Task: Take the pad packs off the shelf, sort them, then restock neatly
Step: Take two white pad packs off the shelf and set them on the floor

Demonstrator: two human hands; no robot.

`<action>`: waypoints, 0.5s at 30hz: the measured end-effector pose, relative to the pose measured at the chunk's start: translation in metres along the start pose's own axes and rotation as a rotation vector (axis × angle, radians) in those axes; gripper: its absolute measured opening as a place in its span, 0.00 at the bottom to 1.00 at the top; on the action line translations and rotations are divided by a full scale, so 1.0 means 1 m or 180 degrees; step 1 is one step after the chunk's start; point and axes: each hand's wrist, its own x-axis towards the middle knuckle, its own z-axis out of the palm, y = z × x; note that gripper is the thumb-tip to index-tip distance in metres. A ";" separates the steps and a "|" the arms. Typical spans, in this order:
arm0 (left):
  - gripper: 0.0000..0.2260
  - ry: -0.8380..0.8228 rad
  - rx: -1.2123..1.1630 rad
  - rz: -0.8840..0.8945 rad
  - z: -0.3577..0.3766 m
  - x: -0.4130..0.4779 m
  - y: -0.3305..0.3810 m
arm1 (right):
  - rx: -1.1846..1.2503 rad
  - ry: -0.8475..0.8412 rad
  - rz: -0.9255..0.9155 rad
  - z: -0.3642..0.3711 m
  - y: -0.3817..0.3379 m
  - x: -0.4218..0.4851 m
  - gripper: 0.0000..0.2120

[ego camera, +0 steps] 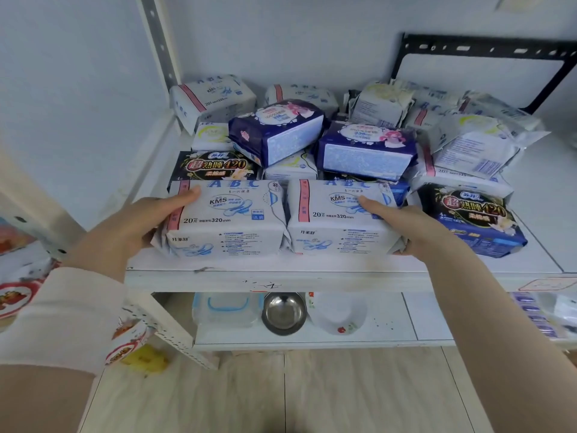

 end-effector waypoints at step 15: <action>0.44 -0.0911 -0.0432 0.0284 0.011 -0.020 -0.007 | 0.0899 -0.0673 -0.0187 -0.007 0.015 -0.012 0.30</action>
